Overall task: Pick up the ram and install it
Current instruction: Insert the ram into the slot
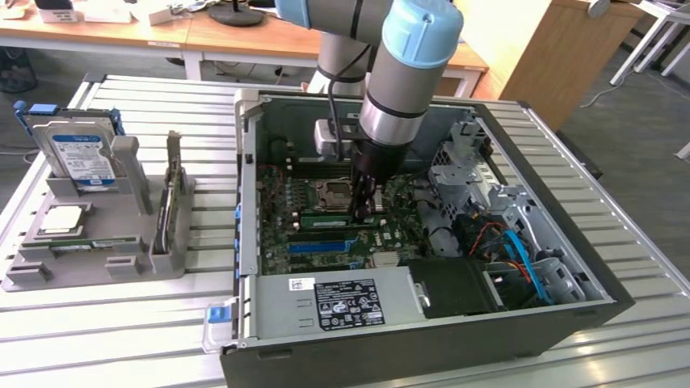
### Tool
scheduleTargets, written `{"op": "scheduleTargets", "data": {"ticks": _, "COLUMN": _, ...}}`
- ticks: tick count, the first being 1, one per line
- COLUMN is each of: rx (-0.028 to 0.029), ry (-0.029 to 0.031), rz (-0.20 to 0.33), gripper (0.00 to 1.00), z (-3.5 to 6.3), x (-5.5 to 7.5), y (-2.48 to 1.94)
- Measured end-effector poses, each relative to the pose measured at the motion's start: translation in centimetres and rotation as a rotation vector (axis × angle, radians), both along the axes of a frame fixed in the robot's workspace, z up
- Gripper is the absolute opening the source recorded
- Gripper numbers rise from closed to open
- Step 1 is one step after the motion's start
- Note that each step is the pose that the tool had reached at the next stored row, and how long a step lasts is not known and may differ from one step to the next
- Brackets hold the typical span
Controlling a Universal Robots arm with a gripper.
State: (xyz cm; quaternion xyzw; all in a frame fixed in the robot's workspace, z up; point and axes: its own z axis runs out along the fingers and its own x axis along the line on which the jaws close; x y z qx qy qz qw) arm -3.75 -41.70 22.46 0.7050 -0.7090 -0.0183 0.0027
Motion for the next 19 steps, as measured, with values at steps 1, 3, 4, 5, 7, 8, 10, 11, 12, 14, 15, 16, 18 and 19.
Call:
{"op": "scheduleTargets", "data": {"ticks": 1, "rx": 0.0000, "ry": 0.0000, "rz": 0.000, "gripper": 0.25, "z": 0.00, "x": 0.0, "y": 0.00}}
{"op": "scheduleTargets", "data": {"ticks": 3, "rx": 0.0000, "ry": 0.0000, "rz": 0.000, "gripper": 0.25, "z": 0.01, "x": 0.0, "y": 0.00}}
{"op": "scheduleTargets", "data": {"ticks": 4, "rx": -0.0001, "ry": 0.0001, "rz": 0.000, "gripper": 0.25, "z": 0.04, "x": 0.0, "y": 0.00}}
{"op": "scheduleTargets", "data": {"ticks": 5, "rx": -0.0002, "ry": 0.0001, "rz": 0.000, "gripper": 0.25, "z": 0.10, "x": 0.0, "y": 0.00}}
{"op": "scheduleTargets", "data": {"ticks": 7, "rx": -0.0002, "ry": 0.0001, "rz": 0.000, "gripper": 0.25, "z": 0.35, "x": 0.0, "y": 0.00}}
{"op": "scheduleTargets", "data": {"ticks": 8, "rx": -0.0002, "ry": 0.0001, "rz": 0.000, "gripper": 0.25, "z": 0.52, "x": 0.0, "y": 0.00}}
{"op": "scheduleTargets", "data": {"ticks": 10, "rx": -0.0002, "ry": 0.0001, "rz": 0.000, "gripper": 0.25, "z": 0.93, "x": 0.0, "y": 0.00}}
{"op": "scheduleTargets", "data": {"ticks": 11, "rx": -0.0003, "ry": 0.0001, "rz": 0.000, "gripper": 0.25, "z": 1.16, "x": 0.0, "y": 0.00}}
{"op": "scheduleTargets", "data": {"ticks": 12, "rx": -0.0004, "ry": 0.0001, "rz": 0.000, "gripper": 0.25, "z": 1.40, "x": 0.0, "y": 0.00}}
{"op": "scheduleTargets", "data": {"ticks": 14, "rx": -0.0005, "ry": 0.0002, "rz": 0.000, "gripper": 0.25, "z": 1.88, "x": 0.0, "y": 0.00}}
{"op": "scheduleTargets", "data": {"ticks": 15, "rx": -0.0006, "ry": 0.0001, "rz": 0.000, "gripper": 0.25, "z": 2.16, "x": 0.0, "y": 0.00}}
{"op": "scheduleTargets", "data": {"ticks": 16, "rx": -0.0006, "ry": 0.0002, "rz": 0.000, "gripper": 0.25, "z": 2.40, "x": 0.0, "y": 0.00}}
{"op": "scheduleTargets", "data": {"ticks": 18, "rx": -0.0006, "ry": 0.0001, "rz": 0.000, "gripper": 0.25, "z": 2.91, "x": 0.0, "y": 0.00}}
{"op": "scheduleTargets", "data": {"ticks": 19, "rx": -0.0006, "ry": 0.0002, "rz": 0.000, "gripper": 0.25, "z": 3.17, "x": 0.0, "y": 0.00}}
